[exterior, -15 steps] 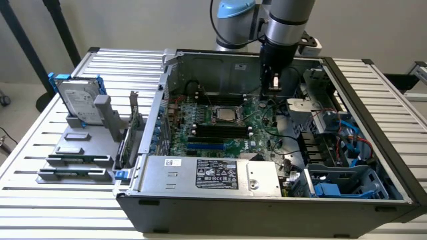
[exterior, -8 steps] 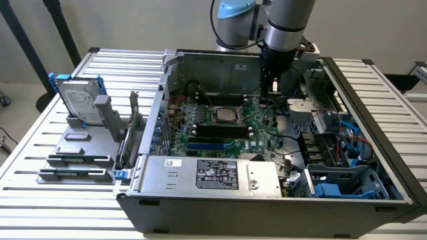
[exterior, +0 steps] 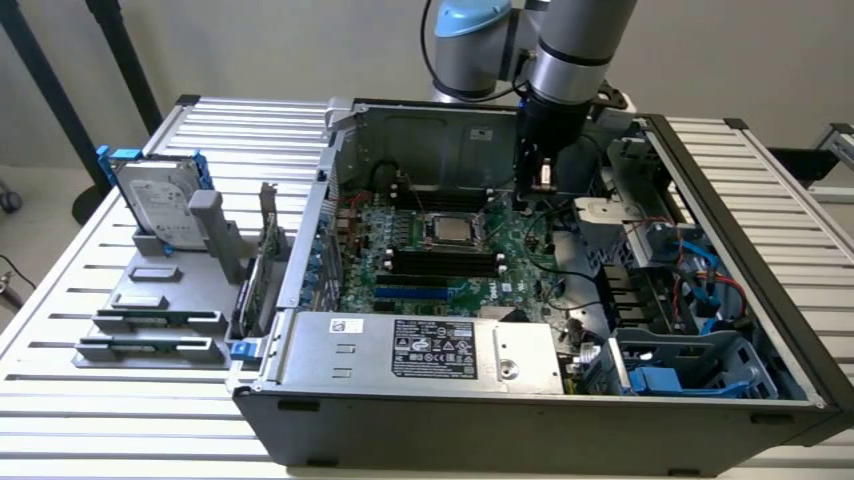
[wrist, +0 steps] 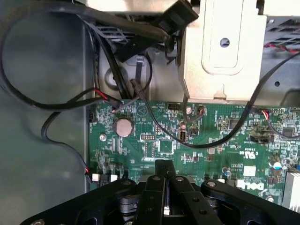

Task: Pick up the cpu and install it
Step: 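Close the cpu cover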

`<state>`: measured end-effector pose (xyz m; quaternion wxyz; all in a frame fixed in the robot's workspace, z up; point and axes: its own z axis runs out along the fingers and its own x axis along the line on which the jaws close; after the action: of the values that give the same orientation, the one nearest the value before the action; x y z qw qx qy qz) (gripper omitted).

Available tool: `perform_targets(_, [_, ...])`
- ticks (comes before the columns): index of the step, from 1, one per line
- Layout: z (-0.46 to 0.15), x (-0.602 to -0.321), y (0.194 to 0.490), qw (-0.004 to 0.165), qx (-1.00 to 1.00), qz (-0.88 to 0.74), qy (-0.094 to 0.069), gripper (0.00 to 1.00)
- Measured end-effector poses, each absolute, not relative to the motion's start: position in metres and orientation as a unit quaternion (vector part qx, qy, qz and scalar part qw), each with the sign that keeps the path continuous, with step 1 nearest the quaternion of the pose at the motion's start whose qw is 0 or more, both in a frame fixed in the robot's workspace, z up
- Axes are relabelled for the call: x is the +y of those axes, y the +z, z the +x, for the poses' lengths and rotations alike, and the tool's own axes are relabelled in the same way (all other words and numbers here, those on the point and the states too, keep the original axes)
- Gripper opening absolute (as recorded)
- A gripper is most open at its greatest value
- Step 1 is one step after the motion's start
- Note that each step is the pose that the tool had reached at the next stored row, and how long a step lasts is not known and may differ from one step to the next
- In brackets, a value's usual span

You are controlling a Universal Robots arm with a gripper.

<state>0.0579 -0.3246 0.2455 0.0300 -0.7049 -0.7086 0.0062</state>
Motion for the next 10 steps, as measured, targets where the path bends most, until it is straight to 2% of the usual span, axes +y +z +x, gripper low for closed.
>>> perform_targets(7, [0.0574,-0.3247,0.2450,0.018,-0.715,-0.698,0.036,0.11])
perform_targets(10, [0.0571,-0.3247,0.2449,0.020,-0.718,-0.694,0.046,0.11])
